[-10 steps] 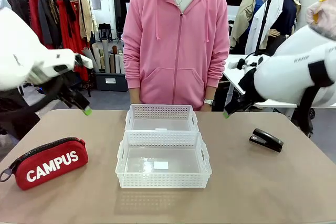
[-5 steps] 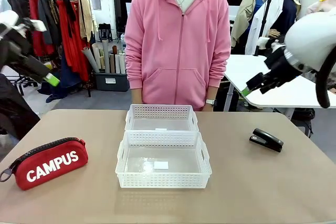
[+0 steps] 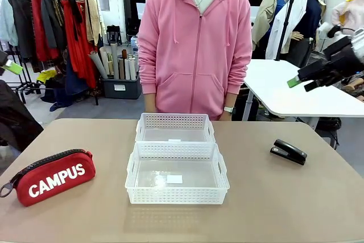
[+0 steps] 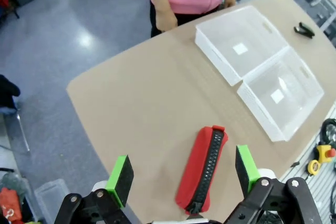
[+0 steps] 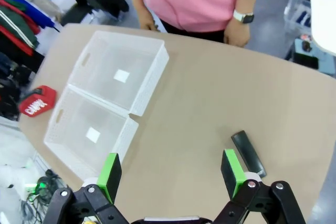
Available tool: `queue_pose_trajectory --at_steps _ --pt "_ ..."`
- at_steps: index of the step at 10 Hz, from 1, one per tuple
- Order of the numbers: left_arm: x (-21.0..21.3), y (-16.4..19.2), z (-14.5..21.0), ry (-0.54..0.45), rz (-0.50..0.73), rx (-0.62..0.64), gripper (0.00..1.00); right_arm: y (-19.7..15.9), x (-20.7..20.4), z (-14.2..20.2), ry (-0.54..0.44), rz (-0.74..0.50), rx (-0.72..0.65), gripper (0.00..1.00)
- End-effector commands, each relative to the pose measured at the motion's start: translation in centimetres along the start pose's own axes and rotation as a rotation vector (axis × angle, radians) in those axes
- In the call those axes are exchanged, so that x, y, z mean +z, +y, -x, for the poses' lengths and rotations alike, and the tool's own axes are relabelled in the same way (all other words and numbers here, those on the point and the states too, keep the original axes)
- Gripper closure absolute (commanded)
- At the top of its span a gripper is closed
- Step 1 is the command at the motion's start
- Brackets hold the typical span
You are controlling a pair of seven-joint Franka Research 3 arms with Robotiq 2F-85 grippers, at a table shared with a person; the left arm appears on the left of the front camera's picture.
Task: Distribute items into two baskets.
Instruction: Pick up the Pencil pouch that the person points to.
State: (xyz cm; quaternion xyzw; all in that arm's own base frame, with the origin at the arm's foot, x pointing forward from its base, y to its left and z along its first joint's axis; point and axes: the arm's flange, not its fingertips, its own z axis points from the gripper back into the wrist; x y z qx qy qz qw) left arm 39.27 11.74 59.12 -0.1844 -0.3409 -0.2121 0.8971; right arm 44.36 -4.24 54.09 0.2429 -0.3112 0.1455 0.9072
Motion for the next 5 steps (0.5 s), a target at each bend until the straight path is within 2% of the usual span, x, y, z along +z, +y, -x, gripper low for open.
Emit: queue_pose_trajectory --at_steps 1,5 --pt "1.0 0.6 0.2 -0.043 0.038 -0.002 0.0 -1.7 2.1 0.5 -0.071 -0.087 -0.007 0.0" --pt "2.1 0.6 1.2 -0.075 0.074 -0.018 0.0 -3.2 5.4 1.8 -0.153 -0.138 -0.048 0.0"
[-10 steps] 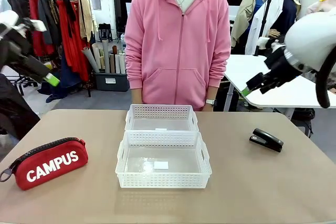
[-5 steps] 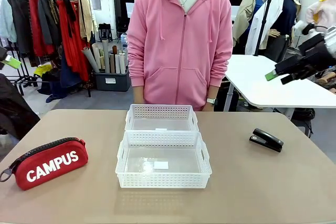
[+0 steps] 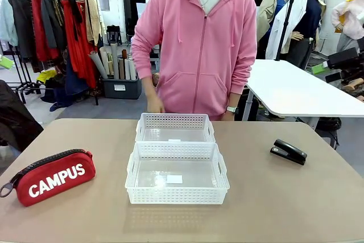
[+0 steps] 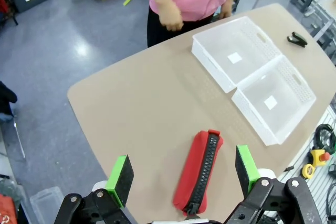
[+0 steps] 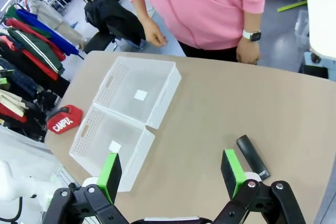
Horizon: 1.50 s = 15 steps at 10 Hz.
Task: Distribute items into two baskets.
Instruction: Pick up the Pencil pouch that the person points to.
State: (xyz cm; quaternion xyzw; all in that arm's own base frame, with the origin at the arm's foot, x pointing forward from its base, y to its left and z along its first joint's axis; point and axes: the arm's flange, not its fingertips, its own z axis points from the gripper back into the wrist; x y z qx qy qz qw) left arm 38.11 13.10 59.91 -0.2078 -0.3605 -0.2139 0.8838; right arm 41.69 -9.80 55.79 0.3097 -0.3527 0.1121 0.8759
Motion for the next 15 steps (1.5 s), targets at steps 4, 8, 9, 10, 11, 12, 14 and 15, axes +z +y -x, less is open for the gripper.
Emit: queue_pose_trajectory --at_steps 4,8,9,10,11,12,14,15 --pt "1.3 0.3 1.2 -0.056 0.059 -0.024 0.0 -0.5 1.4 0.4 -0.038 -0.04 0.026 0.0" --pt "1.5 0.6 1.3 -0.072 0.086 -0.027 0.0 -0.4 1.5 0.5 -0.047 -0.034 0.015 0.0" --pt "1.5 0.5 1.3 -0.074 0.115 -0.027 0.0 -0.3 1.5 0.5 -0.053 -0.053 0.025 0.0" --pt "1.4 0.0 0.9 -0.047 0.056 -0.01 0.0 -0.4 1.5 0.5 -0.016 -0.017 -0.005 0.0" --pt "1.4 0.0 0.9 -0.047 0.056 -0.01 0.0 -0.4 1.5 0.5 -0.016 -0.017 -0.005 0.0" --pt "1.4 0.0 0.9 -0.047 0.056 -0.01 0.0 -0.4 1.5 0.5 -0.016 -0.017 -0.005 0.0" --pt "1.4 0.0 0.9 -0.047 0.056 -0.01 0.0 -0.4 1.5 0.5 -0.016 -0.017 -0.005 0.0" --pt "1.4 0.0 0.9 -0.047 0.056 -0.01 0.0 -0.4 1.5 0.5 -0.016 -0.017 -0.005 0.0"
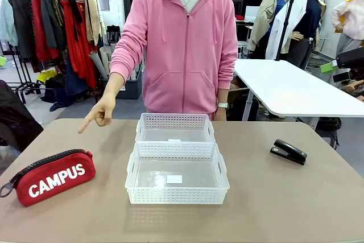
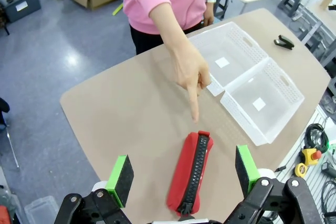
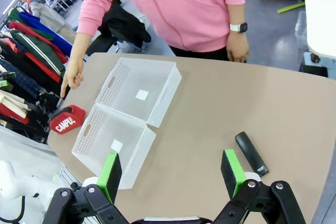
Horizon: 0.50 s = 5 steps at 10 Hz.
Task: Distribute items into two baskets.
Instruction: Pick up the Pencil pouch that the person points to.
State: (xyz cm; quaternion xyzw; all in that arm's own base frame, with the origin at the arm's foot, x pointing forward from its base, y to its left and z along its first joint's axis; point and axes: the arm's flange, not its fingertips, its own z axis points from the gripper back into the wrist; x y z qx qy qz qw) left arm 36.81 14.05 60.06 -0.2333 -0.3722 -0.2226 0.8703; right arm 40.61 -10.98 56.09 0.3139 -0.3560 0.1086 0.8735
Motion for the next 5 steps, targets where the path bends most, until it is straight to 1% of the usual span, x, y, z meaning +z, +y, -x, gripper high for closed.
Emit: queue_pose_trajectory --at_steps 1,5 --pt "0.07 -0.03 -0.1 -0.009 0.004 -0.003 0.0 -0.05 -0.03 -0.08 -0.006 -0.011 0.001 0.0" --pt "0.07 -0.03 -0.1 -0.009 0.004 -0.003 0.0 -0.05 -0.03 -0.08 -0.006 -0.011 0.001 0.0"
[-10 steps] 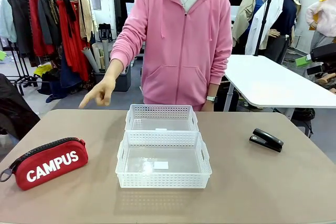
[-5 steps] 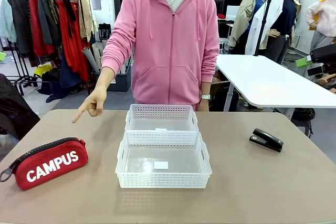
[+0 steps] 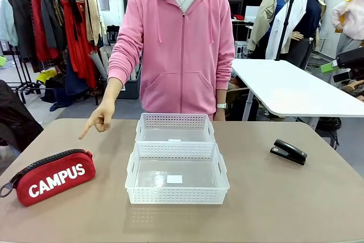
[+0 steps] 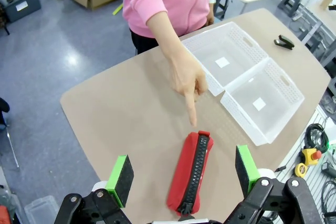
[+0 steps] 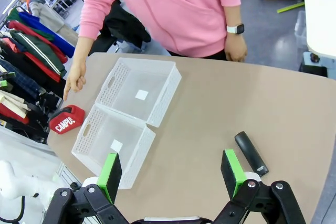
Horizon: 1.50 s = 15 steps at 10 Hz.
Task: Distribute items into two baskets.
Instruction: Pick up the Pencil pouch that the person points to.
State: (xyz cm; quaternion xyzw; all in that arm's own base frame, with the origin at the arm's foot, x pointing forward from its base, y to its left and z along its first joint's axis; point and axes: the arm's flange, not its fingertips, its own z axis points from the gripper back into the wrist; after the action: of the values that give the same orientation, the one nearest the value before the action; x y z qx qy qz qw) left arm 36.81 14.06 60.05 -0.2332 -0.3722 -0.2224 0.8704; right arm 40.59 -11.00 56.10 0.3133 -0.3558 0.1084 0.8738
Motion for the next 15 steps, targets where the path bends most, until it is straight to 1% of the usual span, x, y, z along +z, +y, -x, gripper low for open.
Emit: queue_pose_trajectory --at_steps 1,2,3,5,7,10,11,13,15 --pt "0.1 0.0 -0.1 -0.009 0.005 -0.003 0.0 -0.1 -0.1 -0.1 -0.006 -0.012 0.001 0.0" --pt "0.0 0.0 0.0 0.0 0.0 0.0 0.0 -0.1 -0.1 -0.1 -0.006 -0.012 0.001 0.0" --pt "-2.0 0.3 -0.7 0.059 -0.038 -0.029 0.0 -0.1 -0.1 -0.1 -0.006 -0.012 0.001 0.0" --pt "-5.6 0.1 -1.2 0.209 -0.074 -0.091 0.0 -0.1 -0.1 -0.1 -0.006 -0.012 0.001 0.0" --pt "-9.0 -0.8 -1.2 0.334 -0.067 -0.145 0.0 -0.1 -0.1 -0.1 -0.006 -0.012 0.001 0.0" --pt "-13.0 -2.7 1.1 0.514 -0.094 -0.264 0.0 -0.1 -0.1 -0.1 -0.006 -0.012 0.001 0.0" --pt "-14.3 -2.9 1.9 0.569 -0.125 -0.296 0.0 -0.1 -0.1 -0.1 -0.006 -0.012 0.001 0.0" --pt "-15.9 -3.0 3.3 0.641 -0.147 -0.332 0.0 -0.1 -0.1 -0.1 -0.006 -0.012 0.001 0.0" --pt "-17.4 -2.8 5.0 0.703 -0.199 -0.391 0.0 -0.1 -0.1 -0.1 -0.006 -0.012 0.001 0.0"
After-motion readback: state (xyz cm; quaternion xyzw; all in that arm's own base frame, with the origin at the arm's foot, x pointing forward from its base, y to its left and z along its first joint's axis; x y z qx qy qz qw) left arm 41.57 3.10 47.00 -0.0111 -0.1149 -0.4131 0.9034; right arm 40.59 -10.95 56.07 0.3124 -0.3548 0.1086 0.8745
